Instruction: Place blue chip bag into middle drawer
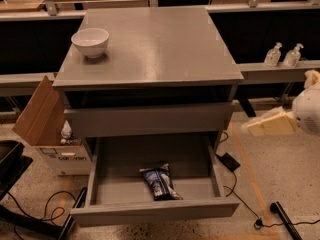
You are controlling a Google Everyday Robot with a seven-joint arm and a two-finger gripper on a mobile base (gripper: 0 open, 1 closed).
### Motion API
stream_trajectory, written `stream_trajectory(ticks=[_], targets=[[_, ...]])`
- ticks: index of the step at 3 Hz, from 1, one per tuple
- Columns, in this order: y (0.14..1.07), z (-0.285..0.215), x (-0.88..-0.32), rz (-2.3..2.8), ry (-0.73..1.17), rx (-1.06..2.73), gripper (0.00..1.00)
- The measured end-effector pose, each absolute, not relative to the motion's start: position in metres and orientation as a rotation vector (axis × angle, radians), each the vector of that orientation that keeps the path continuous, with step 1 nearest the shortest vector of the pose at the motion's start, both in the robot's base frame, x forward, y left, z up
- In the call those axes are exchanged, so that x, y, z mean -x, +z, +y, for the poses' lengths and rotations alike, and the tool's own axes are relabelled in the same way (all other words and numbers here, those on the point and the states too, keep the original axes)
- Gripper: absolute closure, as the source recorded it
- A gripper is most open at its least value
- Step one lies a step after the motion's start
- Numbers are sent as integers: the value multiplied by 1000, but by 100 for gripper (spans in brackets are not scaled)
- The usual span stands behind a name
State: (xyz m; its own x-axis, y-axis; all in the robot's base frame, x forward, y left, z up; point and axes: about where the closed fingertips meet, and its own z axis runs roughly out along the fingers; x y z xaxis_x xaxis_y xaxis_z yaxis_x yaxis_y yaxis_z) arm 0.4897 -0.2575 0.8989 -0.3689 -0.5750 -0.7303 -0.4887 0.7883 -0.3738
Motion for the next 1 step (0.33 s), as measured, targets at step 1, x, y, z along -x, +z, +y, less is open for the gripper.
stream_trajectory(ticks=[1], targets=[[957, -288, -480, 1962, -211, 681, 0]])
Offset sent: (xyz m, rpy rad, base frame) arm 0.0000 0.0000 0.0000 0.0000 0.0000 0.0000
